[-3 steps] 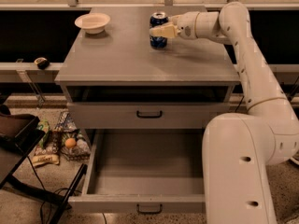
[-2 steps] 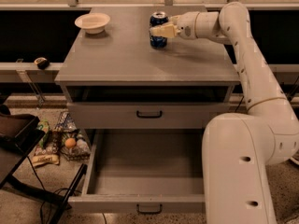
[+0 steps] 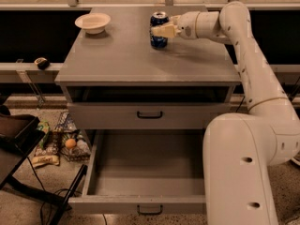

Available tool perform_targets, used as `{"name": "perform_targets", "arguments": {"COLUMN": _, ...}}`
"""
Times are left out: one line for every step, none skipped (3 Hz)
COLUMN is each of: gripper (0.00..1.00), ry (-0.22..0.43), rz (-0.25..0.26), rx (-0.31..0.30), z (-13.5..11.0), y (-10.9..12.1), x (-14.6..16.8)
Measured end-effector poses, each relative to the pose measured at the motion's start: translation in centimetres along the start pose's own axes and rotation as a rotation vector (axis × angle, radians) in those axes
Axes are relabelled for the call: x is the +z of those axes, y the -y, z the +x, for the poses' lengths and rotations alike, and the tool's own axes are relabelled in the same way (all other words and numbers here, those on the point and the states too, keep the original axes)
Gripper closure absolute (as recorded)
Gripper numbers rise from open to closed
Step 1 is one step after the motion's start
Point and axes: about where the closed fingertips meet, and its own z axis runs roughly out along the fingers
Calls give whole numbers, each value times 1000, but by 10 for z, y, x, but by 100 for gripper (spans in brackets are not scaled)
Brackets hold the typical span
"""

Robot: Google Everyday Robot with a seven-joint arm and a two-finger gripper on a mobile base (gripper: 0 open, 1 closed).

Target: Place pepsi can into middle drawer

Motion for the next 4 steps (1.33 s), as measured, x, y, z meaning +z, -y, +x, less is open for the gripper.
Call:
{"name": "perform_targets", "arguments": {"gripper": 100, "ry": -6, "rz": 13, "rx": -94, "z": -38, "y": -14, "x": -16}}
{"name": "perform_targets", "arguments": {"gripper": 100, "ry": 49, "rz": 110, "rx": -196, "z": -101, "y": -27, "x": -76}}
{"name": "perform_targets", "arguments": {"gripper": 100, "ry": 146, "rz": 255, "rx": -274, "z": -180, "y": -57, "x": -159}}
{"name": "perform_targets", "arguments": {"gripper": 100, "ry": 228, "rz": 337, "rx": -311, "z": -238, "y": -116, "x": -209}}
